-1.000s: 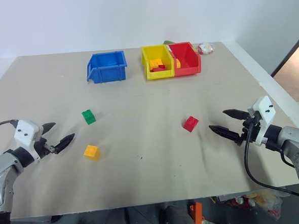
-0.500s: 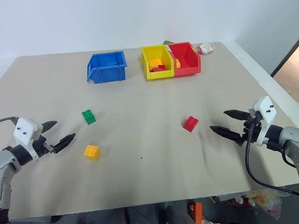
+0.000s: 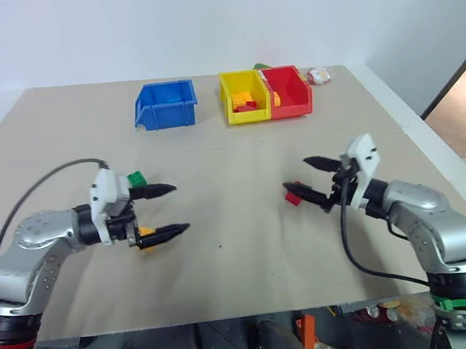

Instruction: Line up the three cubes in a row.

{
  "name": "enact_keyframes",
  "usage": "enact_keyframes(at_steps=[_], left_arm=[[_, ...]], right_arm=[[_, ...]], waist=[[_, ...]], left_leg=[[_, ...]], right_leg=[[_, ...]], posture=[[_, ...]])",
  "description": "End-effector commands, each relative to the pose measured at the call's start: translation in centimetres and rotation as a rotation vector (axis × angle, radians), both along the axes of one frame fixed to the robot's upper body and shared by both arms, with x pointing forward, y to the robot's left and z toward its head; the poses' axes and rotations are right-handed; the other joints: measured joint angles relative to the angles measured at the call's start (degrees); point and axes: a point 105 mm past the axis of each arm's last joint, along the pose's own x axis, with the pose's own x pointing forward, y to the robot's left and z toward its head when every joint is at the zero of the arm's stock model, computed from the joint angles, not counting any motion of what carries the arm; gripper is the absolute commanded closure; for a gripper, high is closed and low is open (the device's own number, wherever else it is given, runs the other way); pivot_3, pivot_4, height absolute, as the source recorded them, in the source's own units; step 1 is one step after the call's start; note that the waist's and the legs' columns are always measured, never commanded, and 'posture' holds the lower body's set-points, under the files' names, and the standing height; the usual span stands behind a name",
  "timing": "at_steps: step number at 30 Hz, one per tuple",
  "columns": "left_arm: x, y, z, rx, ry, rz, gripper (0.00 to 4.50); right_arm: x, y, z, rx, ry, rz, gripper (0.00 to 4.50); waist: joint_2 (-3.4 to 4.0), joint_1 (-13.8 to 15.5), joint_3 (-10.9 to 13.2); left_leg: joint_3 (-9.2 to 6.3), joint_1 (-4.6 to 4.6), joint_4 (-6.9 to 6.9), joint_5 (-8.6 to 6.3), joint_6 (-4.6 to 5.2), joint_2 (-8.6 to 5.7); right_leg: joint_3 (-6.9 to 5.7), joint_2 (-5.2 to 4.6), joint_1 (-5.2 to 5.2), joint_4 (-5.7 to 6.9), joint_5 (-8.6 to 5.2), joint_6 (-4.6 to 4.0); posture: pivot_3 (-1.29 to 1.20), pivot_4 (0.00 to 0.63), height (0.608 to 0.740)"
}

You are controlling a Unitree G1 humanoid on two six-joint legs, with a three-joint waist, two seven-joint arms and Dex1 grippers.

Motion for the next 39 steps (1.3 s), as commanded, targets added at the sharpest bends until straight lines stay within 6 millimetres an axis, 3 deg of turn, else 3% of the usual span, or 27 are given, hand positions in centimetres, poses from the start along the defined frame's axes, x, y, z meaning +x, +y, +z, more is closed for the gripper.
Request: enact_keyframes(at_steps=[1, 10, 21, 22, 30, 35, 39], left_arm=[[-1.1, -1.7, -0.6, 0.019, 0.000, -0.119, 0.01], [-1.3, -3.0, -0.8, 0.024, -0.007, -0.165, 0.01], [-1.0, -2.7, -0.7, 0.022, -0.024, -0.139, 0.01], [-1.1, -2.8, -0.7, 0.022, -0.025, -0.140, 0.00], [-1.1, -2.9, -0.9, 0.026, -0.034, -0.135, 0.00], [-1.1, -2.9, -1.0, 0.029, -0.033, -0.137, 0.00], [-1.5, -3.0, -1.2, 0.030, -0.020, -0.158, 0.00]], right_arm=[[1.2, -0.3, -0.4, -0.025, -0.031, -0.035, 0.00], [2.4, -1.9, -2.0, -0.029, 0.002, -0.092, 0.00], [2.2, -2.0, -3.6, 0.007, 0.072, -0.091, 0.00], [2.2, -2.0, -3.7, 0.006, 0.077, -0.088, 0.54], [2.1, -1.8, -4.0, 0.002, 0.080, -0.086, 3.23], [1.4, -1.5, -3.3, -0.023, 0.058, -0.030, 3.25], [-0.3, 1.1, -1.3, -0.116, 0.036, 0.225, 3.25]], waist=[[0.00, 0.0, 0.0], [0.01, 0.0, 0.0], [0.01, 0.0, 0.0], [0.01, 0.0, 0.0], [0.01, 0.0, 0.0], [0.01, 0.0, 0.0], [0.04, -0.1, 0.0]], left_leg=[[0.00, 0.01, 0.01, 0.00, 0.00, 0.00], [0.02, 0.01, 0.08, 0.01, 0.01, 0.01], [0.01, 0.02, 0.09, 0.01, 0.01, 0.04], [0.01, 0.02, 0.09, 0.01, 0.01, 0.05], [0.02, 0.03, 0.09, 0.01, 0.01, 0.05], [0.02, 0.03, 0.09, 0.01, 0.01, 0.04], [0.01, 0.03, 0.08, 0.01, 0.01, 0.04]], right_leg=[[-0.02, 0.01, 0.00, 0.00, 0.01, -0.02], [0.03, 0.05, 0.00, 0.02, 0.07, -0.06], [0.03, 0.11, 0.00, 0.04, 0.07, -0.06], [0.06, 0.11, 0.00, 0.04, 0.08, -0.07], [0.06, 0.12, 0.00, 0.05, 0.08, -0.06], [0.05, 0.11, 0.00, 0.05, 0.08, -0.06], [0.11, 0.10, -0.02, 0.05, 0.07, -0.06]], posture=[[0.00, 0.150, 0.737], [0.00, 0.150, 0.737], [0.00, 0.150, 0.737], [0.00, 0.150, 0.737], [0.00, 0.150, 0.737], [0.00, 0.150, 0.737], [0.00, 0.150, 0.737]])
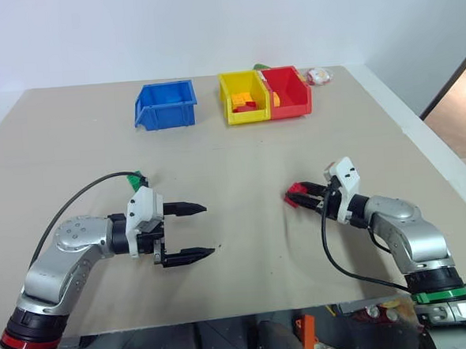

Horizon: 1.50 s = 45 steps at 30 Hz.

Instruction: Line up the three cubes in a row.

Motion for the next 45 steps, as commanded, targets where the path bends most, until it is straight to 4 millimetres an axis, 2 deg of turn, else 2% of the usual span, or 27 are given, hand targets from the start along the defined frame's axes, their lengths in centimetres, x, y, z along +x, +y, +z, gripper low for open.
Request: enact_keyframes(at_steps=[1, 6, 11, 17, 27, 29, 30, 35, 38, 40, 45], left_arm=[[-0.7, -0.3, 0.6, 0.001, -0.032, -0.042, 0.00], [-0.7, -0.5, 0.6, 0.006, -0.029, -0.057, 0.00], [-0.8, -0.6, 0.7, 0.007, -0.028, -0.060, 0.00], [-1.3, -0.2, 0.7, 0.012, -0.021, -0.029, 0.00], [-1.4, 0.0, 0.9, 0.011, -0.019, 0.003, 0.00], [-1.4, 0.1, 0.9, 0.012, -0.023, 0.008, 0.00], [-1.3, 0.2, 0.9, 0.011, -0.026, 0.015, 0.00], [-1.0, 0.5, 1.0, 0.010, -0.042, 0.037, 0.00], [-0.6, 0.8, 1.3, -0.011, -0.063, 0.086, 0.00], [0.0, 1.5, 1.9, -0.035, -0.085, 0.156, 0.00], [3.4, 5.6, 4.5, -0.136, -0.132, 0.505, 0.00]], right_arm=[[-1.6, 3.1, 3.4, -0.040, -0.062, 0.262, 3.25], [-3.2, 5.8, 3.7, -0.163, -0.054, 0.551, 3.25], [-2.5, 7.2, 3.8, -0.192, -0.064, 0.666, 3.25], [-0.7, 6.2, 2.1, -0.242, -0.053, 0.688, 3.25], [-0.2, 6.5, 0.4, -0.233, -0.056, 0.723, 3.25], [-0.2, 6.3, 0.3, -0.234, -0.041, 0.730, 2.22], [-0.1, 6.3, 0.5, -0.224, -0.049, 0.727, 2.00], [-0.5, 6.1, 1.4, -0.195, -0.059, 0.736, 0.16], [-0.9, 6.0, 2.5, -0.179, -0.090, 0.730, 0.07], [-1.2, 6.1, 4.1, -0.124, -0.095, 0.709, 0.07], [-1.8, 6.9, 9.3, 0.067, -0.156, 0.602, 0.07]], waist=[[0.00, -0.2, 0.0], [0.00, -0.1, 0.0], [0.00, 0.0, 0.0], [0.01, 0.0, 0.0], [0.01, 0.0, 0.0], [0.01, -0.1, 0.0], [0.02, 0.0, 0.0], [0.02, 0.0, 0.0], [0.03, 0.0, 0.0], [0.04, 0.0, 0.0], [0.04, 0.0, 0.0]], left_leg=[[-0.01, 0.01, 0.00, 0.00, 0.00, 0.01], [0.00, 0.07, 0.04, 0.00, -0.01, 0.24], [0.01, 0.04, 0.06, 0.00, -0.01, 0.35], [0.09, 0.03, 0.07, -0.01, -0.02, 0.35], [0.09, 0.08, 0.10, 0.01, -0.05, 0.50], [0.09, 0.10, 0.11, 0.01, -0.06, 0.56], [0.10, 0.11, 0.12, 0.02, -0.06, 0.58], [0.10, 0.10, 0.11, 0.06, -0.14, 0.65], [0.10, 0.09, 0.10, 0.07, -0.16, 0.66], [0.09, 0.09, 0.09, 0.07, -0.16, 0.67], [0.01, 0.09, 0.10, 0.07, -0.18, 0.72]], right_leg=[[0.03, 0.01, -0.01, 0.00, 0.00, 0.00], [-0.01, 0.25, 0.00, 0.00, 0.06, -0.10], [-0.07, 0.37, -0.01, 0.00, 0.07, -0.24], [-0.03, 0.37, -0.03, -0.01, 0.07, -0.25], [-0.03, 0.48, -0.04, 0.07, 0.12, -0.33], [-0.01, 0.54, -0.03, 0.07, 0.14, -0.37], [-0.02, 0.56, -0.03, 0.08, 0.16, -0.40], [-0.06, 0.61, -0.05, 0.09, 0.18, -0.48], [-0.03, 0.61, -0.09, 0.10, 0.18, -0.48], [-0.03, 0.61, -0.09, 0.11, 0.18, -0.48], [0.08, 0.56, -0.13, 0.16, 0.20, -0.50]], posture=[[0.00, 0.150, 0.737], [0.00, 0.150, 0.737], [0.00, 0.150, 0.737], [0.00, 0.150, 0.737], [0.00, 0.150, 0.737], [0.00, 0.150, 0.737], [0.00, 0.150, 0.737], [0.00, 0.150, 0.737], [0.00, 0.150, 0.737], [0.00, 0.150, 0.737], [0.00, 0.150, 0.737]])
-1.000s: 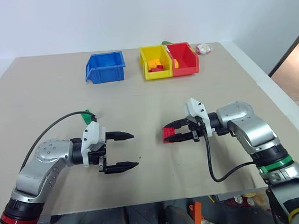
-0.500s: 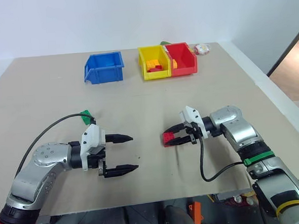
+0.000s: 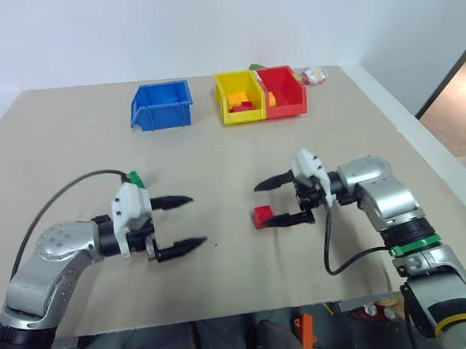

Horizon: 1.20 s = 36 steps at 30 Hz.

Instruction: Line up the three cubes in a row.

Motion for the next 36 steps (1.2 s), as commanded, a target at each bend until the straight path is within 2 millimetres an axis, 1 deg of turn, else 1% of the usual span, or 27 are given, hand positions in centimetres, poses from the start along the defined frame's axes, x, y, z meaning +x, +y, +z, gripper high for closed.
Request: enact_keyframes(at_steps=[1, 3, 4, 7, 8, 9, 13, 16, 21, 24, 28, 36], left_arm=[[2.6, 3.8, 2.8, -0.073, -0.071, 0.288, 0.00], [3.9, 5.9, 3.8, -0.094, -0.097, 0.448, 0.00], [4.2, 6.6, 4.0, -0.100, -0.106, 0.496, 0.00], [5.4, 9.1, 3.6, -0.056, -0.084, 0.629, 0.00], [5.9, 10.0, 3.4, -0.048, -0.075, 0.642, 0.00], [6.2, 10.5, 3.4, -0.040, -0.070, 0.632, 0.00], [7.3, 11.1, 2.8, 0.030, -0.039, 0.495, 0.00], [8.3, 11.8, 1.9, 0.110, -0.003, 0.417, 0.00], [9.5, 11.4, 1.5, 0.147, 0.049, 0.300, 0.00], [10.5, 11.6, 0.8, 0.185, 0.071, 0.294, 0.00], [11.3, 11.6, 0.2, 0.204, 0.089, 0.289, 0.00], [12.0, 11.5, -2.0, 0.283, 0.109, 0.287, 0.00]], right_arm=[[-0.7, 0.4, 4.6, 0.153, -0.057, -0.061, 0.07], [-1.1, 0.6, 5.4, 0.189, -0.095, -0.098, 0.07], [-1.2, 0.7, 5.5, 0.196, -0.108, -0.111, 0.07], [-1.6, 1.1, 4.8, 0.181, -0.160, -0.142, 0.07], [-1.7, 1.3, 4.4, 0.170, -0.169, -0.147, 0.07], [-1.8, 1.4, 4.2, 0.163, -0.179, -0.150, 0.07], [-1.7, 1.8, 4.1, 0.177, -0.178, -0.147, 0.07], [-1.6, 2.1, 4.2, 0.188, -0.191, -0.137, 0.07], [-1.5, 2.5, 4.7, 0.225, -0.201, -0.123, 0.07], [-1.4, 2.6, 4.5, 0.212, -0.219, -0.120, 0.07], [-1.2, 2.6, 4.3, 0.209, -0.230, -0.128, 0.07], [-1.3, 2.3, 4.4, 0.189, -0.236, -0.148, 0.07]], waist=[[0.00, 0.0, 0.0], [0.00, 0.1, 0.0], [-0.01, 0.1, 0.0], [-0.02, 0.1, 0.0], [-0.01, 0.1, 0.0], [-0.02, 0.1, 0.0], [-0.03, 0.1, 0.0], [-0.03, 0.1, 0.0], [-0.04, 0.1, 0.0], [-0.04, 0.1, 0.0], [-0.04, 0.1, 0.0], [-0.04, 0.1, 0.0]], left_leg=[[-0.01, 0.00, 0.00, 0.00, 0.00, 0.01], [0.00, -0.01, 0.00, 0.03, -0.05, 0.00], [0.01, -0.01, -0.01, 0.03, -0.06, 0.00], [0.05, 0.00, -0.03, 0.03, -0.06, -0.04], [0.06, -0.04, -0.06, 0.02, -0.07, -0.07], [0.08, -0.04, -0.05, 0.02, -0.07, -0.07], [0.27, -0.15, -0.05, 0.04, -0.09, -0.03], [0.28, -0.14, -0.05, 0.05, -0.10, -0.01], [0.38, -0.38, -0.05, 0.05, -0.11, 0.01], [0.36, -0.52, -0.03, 0.05, -0.11, 0.01], [0.36, -0.52, -0.03, 0.05, -0.11, 0.01], [0.36, -0.53, 0.02, 0.06, -0.12, 0.04]], right_leg=[[-0.01, 0.01, 0.00, 0.00, 0.01, -0.02], [-0.03, 0.02, 0.01, 0.01, 0.01, -0.02], [-0.05, 0.02, 0.01, 0.01, 0.01, -0.02], [-0.03, 0.02, 0.04, -0.01, -0.02, 0.01], [-0.02, 0.00, -0.05, 0.00, -0.01, 0.03], [-0.01, 0.00, -0.06, -0.01, -0.01, 0.03], [-0.07, 0.06, -0.23, 0.00, 0.05, -0.05], [-0.11, 0.08, -0.24, 0.02, 0.06, -0.07], [-0.07, 0.11, -0.47, 0.03, 0.06, -0.07], [-0.05, 0.15, -0.57, 0.06, 0.05, -0.04], [-0.03, 0.19, -0.59, 0.08, 0.04, -0.03], [-0.03, 0.22, -0.61, 0.15, 0.05, -0.03]], posture=[[0.00, 0.150, 0.737], [0.00, 0.150, 0.737], [0.00, 0.150, 0.737], [0.00, 0.150, 0.737], [0.00, 0.150, 0.737], [0.00, 0.150, 0.737], [0.00, 0.150, 0.737], [0.00, 0.150, 0.737], [0.00, 0.150, 0.737], [0.00, 0.150, 0.737], [0.00, 0.150, 0.737], [0.00, 0.150, 0.737]])
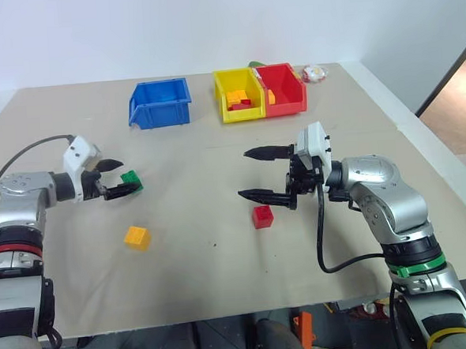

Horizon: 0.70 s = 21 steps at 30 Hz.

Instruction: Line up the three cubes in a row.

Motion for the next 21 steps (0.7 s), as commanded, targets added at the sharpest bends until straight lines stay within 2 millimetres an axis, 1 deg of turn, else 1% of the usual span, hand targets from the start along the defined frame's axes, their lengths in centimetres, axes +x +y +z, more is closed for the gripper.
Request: enact_keyframes(at_steps=[1, 8, 11, 12, 14, 15, 16, 18, 21], left_arm=[[0.5, 0.0, 0.6, 0.028, -0.037, 0.000, 0.00], [1.0, -0.2, -0.8, 0.039, 0.002, 0.034, 0.00], [1.3, -0.3, -0.8, 0.010, 0.004, 0.055, 0.74], [1.4, -0.3, -0.9, 0.012, 0.007, 0.057, 1.13], [1.4, -0.2, -1.0, 0.017, 0.005, 0.065, 1.73], [1.5, -0.2, -1.0, 0.019, 0.002, 0.068, 2.18], [1.5, -0.2, -1.0, 0.019, 0.000, 0.069, 2.40], [1.6, -0.1, -1.0, 0.018, -0.007, 0.074, 3.12], [1.6, -0.1, -1.0, 0.021, -0.013, 0.075, 3.15]], right_arm=[[-0.3, -0.1, 1.2, -0.005, -0.054, -0.005, 0.07], [-0.4, -0.4, 1.4, -0.016, -0.056, -0.022, 0.07], [-0.5, -0.6, 1.4, -0.020, -0.055, -0.028, 0.00], [-0.5, -0.6, 1.4, -0.021, -0.055, -0.029, 0.00], [-0.5, -0.7, 1.3, -0.023, -0.056, -0.031, 0.00], [-0.5, -0.7, 1.3, -0.023, -0.056, -0.031, 0.00], [-0.5, -0.7, 1.3, -0.023, -0.056, -0.031, 0.00], [-0.4, -0.7, 1.3, -0.025, -0.057, -0.032, 0.00], [-0.3, -0.8, 1.2, -0.030, -0.055, -0.033, 0.00]], waist=[[0.00, 0.0, 0.0], [-0.01, 0.0, 0.0], [-0.01, 0.0, 0.0], [-0.01, 0.0, 0.0], [-0.01, 0.0, 0.0], [-0.01, 0.0, 0.0], [-0.01, 0.0, 0.0], [-0.01, 0.0, 0.0], [-0.01, 0.0, 0.0]], left_leg=[[0.00, -0.02, 0.02, 0.00, 0.00, 0.00], [-0.01, -0.04, 0.10, 0.00, 0.00, 0.00], [-0.01, -0.04, 0.12, 0.00, 0.00, 0.00], [-0.01, -0.04, 0.12, 0.00, 0.00, 0.00], [-0.01, -0.04, 0.14, 0.00, 0.00, 0.00], [-0.01, -0.05, 0.15, 0.00, 0.00, 0.00], [-0.01, -0.05, 0.15, 0.00, 0.00, 0.00], [-0.01, -0.04, 0.15, 0.00, 0.00, 0.00], [-0.01, -0.05, 0.15, 0.00, 0.00, 0.00]], right_leg=[[0.00, 0.00, 0.00, 0.00, 0.00, 0.00], [0.00, 0.00, 0.00, 0.04, 0.02, 0.02], [0.00, 0.00, 0.00, 0.04, 0.04, 0.04], [0.00, 0.00, 0.00, 0.05, 0.04, 0.04], [0.00, 0.00, 0.00, 0.05, 0.04, 0.04], [0.00, 0.00, 0.01, 0.05, 0.05, 0.04], [0.00, 0.00, 0.00, 0.05, 0.05, 0.05], [0.00, 0.00, 0.00, 0.05, 0.05, 0.05], [0.00, 0.01, 0.00, 0.06, 0.06, 0.05]], posture=[[0.00, 0.150, 0.737], [0.00, 0.150, 0.737], [0.00, 0.150, 0.737], [0.00, 0.150, 0.737], [0.00, 0.150, 0.737], [0.00, 0.150, 0.737], [0.00, 0.150, 0.737], [0.00, 0.150, 0.737], [0.00, 0.150, 0.737]])
